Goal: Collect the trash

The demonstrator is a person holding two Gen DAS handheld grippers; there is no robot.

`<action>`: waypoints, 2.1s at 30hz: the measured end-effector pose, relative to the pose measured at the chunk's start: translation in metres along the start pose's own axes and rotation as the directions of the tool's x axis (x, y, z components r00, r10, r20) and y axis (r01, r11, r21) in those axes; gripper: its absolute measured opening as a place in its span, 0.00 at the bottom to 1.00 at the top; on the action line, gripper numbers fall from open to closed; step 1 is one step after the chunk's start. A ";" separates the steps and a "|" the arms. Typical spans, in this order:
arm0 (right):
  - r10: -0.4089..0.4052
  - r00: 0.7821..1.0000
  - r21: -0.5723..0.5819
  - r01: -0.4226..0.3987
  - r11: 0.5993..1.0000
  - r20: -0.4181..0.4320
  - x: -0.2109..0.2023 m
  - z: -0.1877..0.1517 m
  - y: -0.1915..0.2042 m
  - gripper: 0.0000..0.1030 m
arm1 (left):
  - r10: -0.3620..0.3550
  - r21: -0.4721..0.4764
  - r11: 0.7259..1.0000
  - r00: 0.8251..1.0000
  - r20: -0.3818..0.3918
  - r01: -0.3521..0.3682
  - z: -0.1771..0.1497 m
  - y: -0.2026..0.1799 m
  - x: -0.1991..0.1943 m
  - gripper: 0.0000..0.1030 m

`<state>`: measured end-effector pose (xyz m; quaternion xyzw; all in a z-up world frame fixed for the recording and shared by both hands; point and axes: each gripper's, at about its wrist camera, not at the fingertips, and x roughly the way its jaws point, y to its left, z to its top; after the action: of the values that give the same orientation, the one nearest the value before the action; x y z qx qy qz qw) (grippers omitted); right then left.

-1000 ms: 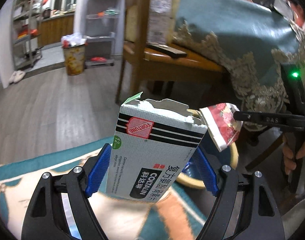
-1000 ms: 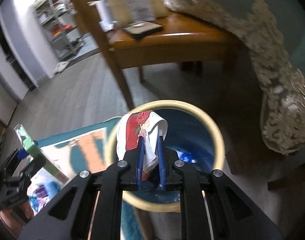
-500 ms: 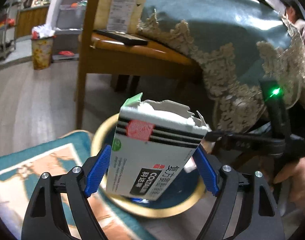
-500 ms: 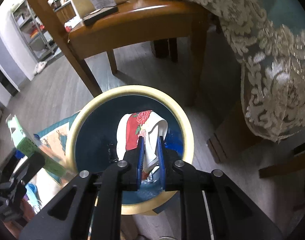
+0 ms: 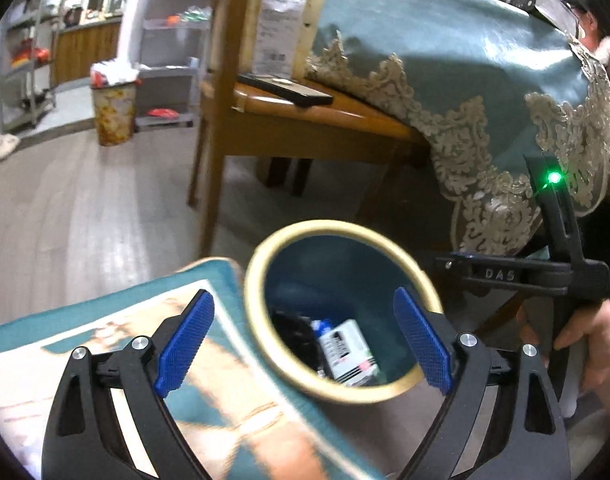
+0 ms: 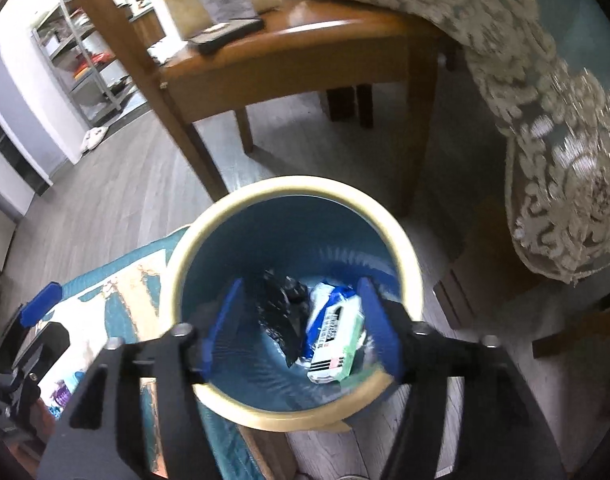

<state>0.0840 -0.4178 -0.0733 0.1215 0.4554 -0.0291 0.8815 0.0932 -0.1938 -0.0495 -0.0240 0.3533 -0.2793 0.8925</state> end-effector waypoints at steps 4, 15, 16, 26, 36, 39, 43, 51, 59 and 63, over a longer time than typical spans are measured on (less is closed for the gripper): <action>0.030 0.999 -0.051 -0.029 0.998 0.020 -0.007 0.001 0.032 0.81 | 0.091 0.004 0.996 0.996 0.014 -0.091 -0.007 0.020 -0.038 0.89; 0.133 0.991 -0.227 -0.127 0.966 0.012 -0.025 -0.029 0.152 0.91 | 0.311 -0.098 0.948 0.947 0.076 -0.303 -0.035 0.094 -0.166 0.91; 0.135 0.991 -0.247 -0.130 0.960 0.005 -0.025 -0.035 0.161 0.91 | 0.329 -0.106 0.941 0.941 0.074 -0.321 -0.040 0.101 -0.174 0.91; 0.085 0.996 -0.254 -0.092 0.963 -0.041 -0.014 -0.118 0.220 0.91 | 0.517 -0.247 0.833 0.856 0.030 -0.495 -0.094 0.165 -0.241 0.92; 0.049 0.983 -0.255 -0.094 0.962 -0.178 0.005 -0.205 0.221 0.71 | 0.582 -0.366 0.738 0.809 -0.080 -0.567 -0.114 0.206 -0.227 0.92; 0.045 0.975 -0.316 -0.114 0.942 -0.218 0.012 -0.220 0.230 0.53 | 0.571 -0.389 0.737 0.817 -0.081 -0.553 -0.113 0.207 -0.225 0.92; 0.069 0.963 -0.342 -0.159 0.926 -0.260 0.015 -0.226 0.237 0.13 | 0.573 -0.361 0.746 0.816 -0.080 -0.560 -0.113 0.202 -0.219 0.92; 0.170 0.967 -0.321 -0.225 0.920 -0.193 -0.024 -0.171 0.241 0.07 | 0.567 -0.353 0.745 0.816 -0.114 -0.566 -0.116 0.208 -0.207 0.92; 0.202 0.978 -0.446 -0.205 0.871 -0.055 -0.062 -0.103 0.223 0.07 | 0.516 -0.317 0.776 0.838 -0.179 -0.545 -0.120 0.211 -0.169 0.87; 0.226 0.970 -0.341 -0.243 0.908 -0.089 -0.041 -0.088 0.211 0.07 | 0.483 -0.298 0.791 0.844 -0.234 -0.535 -0.124 0.211 -0.144 0.76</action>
<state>0.0241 -0.1944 -0.0500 0.0173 0.4560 0.1613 0.8751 0.0297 0.0778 -0.1044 -0.0665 0.4547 0.0385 0.8873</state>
